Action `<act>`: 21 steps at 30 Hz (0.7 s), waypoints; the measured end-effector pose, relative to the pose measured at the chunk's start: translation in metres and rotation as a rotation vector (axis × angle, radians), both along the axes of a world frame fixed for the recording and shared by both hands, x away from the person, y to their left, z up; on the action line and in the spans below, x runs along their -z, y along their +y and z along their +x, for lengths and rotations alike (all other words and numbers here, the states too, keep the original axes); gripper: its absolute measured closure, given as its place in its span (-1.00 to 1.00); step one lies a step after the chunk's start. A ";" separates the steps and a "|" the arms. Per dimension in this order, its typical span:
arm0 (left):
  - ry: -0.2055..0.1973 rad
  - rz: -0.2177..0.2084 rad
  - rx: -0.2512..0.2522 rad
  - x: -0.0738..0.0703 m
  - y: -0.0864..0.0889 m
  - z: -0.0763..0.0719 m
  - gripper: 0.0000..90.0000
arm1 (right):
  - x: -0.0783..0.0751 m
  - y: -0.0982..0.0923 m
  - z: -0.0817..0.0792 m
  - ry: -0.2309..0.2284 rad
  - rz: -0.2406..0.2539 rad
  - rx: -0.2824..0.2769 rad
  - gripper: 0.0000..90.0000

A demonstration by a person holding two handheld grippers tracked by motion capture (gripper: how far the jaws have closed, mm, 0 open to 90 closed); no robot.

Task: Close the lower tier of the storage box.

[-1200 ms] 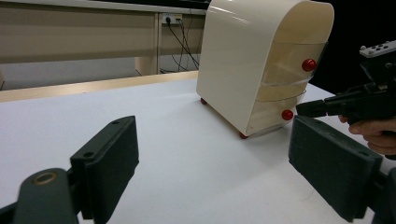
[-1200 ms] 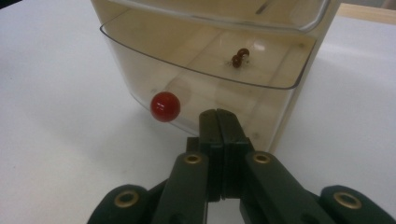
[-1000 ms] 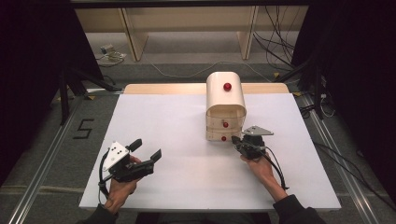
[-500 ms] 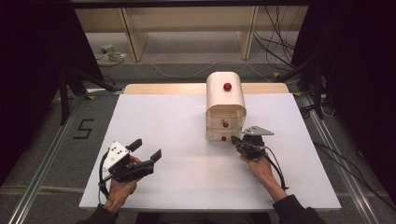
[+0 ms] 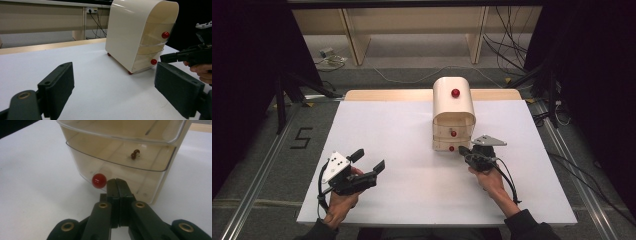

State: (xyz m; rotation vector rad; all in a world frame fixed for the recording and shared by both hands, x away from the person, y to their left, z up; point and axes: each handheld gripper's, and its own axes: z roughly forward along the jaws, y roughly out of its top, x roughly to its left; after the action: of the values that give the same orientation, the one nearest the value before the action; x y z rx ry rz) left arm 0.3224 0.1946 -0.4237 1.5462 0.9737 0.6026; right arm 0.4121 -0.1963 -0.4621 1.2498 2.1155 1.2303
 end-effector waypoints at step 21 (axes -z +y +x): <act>0.007 0.001 0.017 0.001 -0.001 0.001 -0.66 | -0.014 0.004 -0.013 -0.020 0.093 -0.081 0.35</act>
State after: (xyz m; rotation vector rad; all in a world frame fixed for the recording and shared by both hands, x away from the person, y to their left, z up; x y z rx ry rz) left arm 0.3229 0.1932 -0.4242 1.5571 0.9642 0.5865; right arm 0.3994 -0.1927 -0.4486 1.1950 2.1357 1.3850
